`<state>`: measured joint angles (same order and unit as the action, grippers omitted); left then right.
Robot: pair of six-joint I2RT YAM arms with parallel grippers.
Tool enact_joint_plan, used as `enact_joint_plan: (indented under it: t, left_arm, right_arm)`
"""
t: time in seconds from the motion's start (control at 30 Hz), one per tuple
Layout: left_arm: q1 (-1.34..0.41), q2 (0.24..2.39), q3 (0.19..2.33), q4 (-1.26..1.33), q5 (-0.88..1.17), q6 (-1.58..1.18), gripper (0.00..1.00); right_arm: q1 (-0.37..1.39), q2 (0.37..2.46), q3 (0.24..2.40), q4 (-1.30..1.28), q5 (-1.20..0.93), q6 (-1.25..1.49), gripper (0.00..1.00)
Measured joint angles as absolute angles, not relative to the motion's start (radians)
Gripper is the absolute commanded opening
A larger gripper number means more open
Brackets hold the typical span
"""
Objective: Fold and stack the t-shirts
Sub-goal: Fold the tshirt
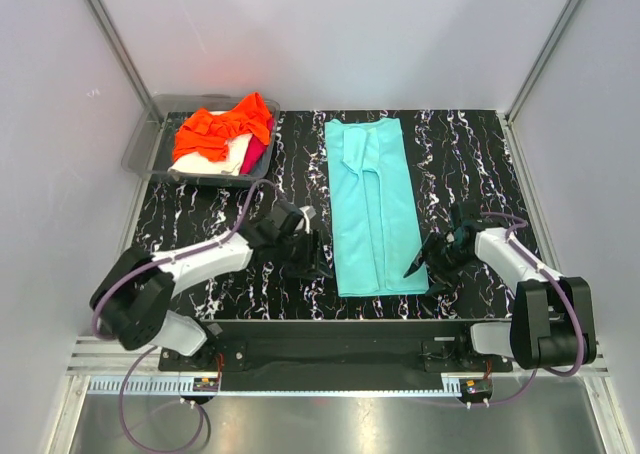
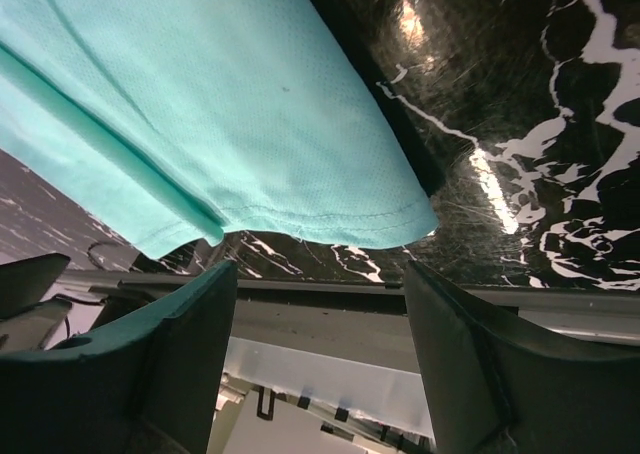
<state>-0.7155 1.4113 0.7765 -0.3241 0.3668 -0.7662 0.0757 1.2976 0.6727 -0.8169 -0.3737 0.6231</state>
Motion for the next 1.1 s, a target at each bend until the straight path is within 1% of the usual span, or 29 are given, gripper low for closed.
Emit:
enact_joint_plan:
  t: [0.23,0.47,0.7,0.83,0.93,0.97,1.0,1.07,1.1]
  left_arm:
    - [-0.789,1.542,0.776,-0.231,0.381,-0.887,0.52]
    - [-0.804,1.603,0.775,-0.183,0.375,-0.974,0.52]
    - [-0.809,1.652,0.775,-0.141,0.381,-1.038,0.45]
    - [-0.810,1.671,0.775,-0.115,0.385,-1.057,0.34]
    - [-0.811,1.676,0.774,-0.111,0.381,-1.057,0.20]
    - [-0.811,1.677,0.772,-0.110,0.379,-1.058,0.10]
    - [-0.810,1.677,0.767,-0.110,0.377,-1.057,0.06]
    - [-0.807,1.677,0.759,-0.102,0.378,-1.050,0.00]
    - [-0.803,1.677,0.759,-0.099,0.382,-1.048,0.00]
  right_arm:
    - [0.075,1.295,0.680,-0.818,-0.336,0.627,0.76]
    - [0.075,1.295,0.717,-0.820,-0.326,0.626,0.76]
    - [0.075,1.306,0.724,-0.820,-0.315,0.625,0.76]
    - [0.074,1.309,0.724,-0.820,-0.307,0.625,0.76]
    - [0.074,1.309,0.724,-0.820,-0.304,0.625,0.76]
    - [0.074,1.309,0.724,-0.820,-0.304,0.625,0.76]
    - [0.074,1.309,0.724,-0.820,-0.304,0.625,0.76]
    - [0.074,1.309,0.724,-0.820,-0.304,0.625,0.76]
    - [0.074,1.309,0.724,-0.820,-0.304,0.625,0.76]
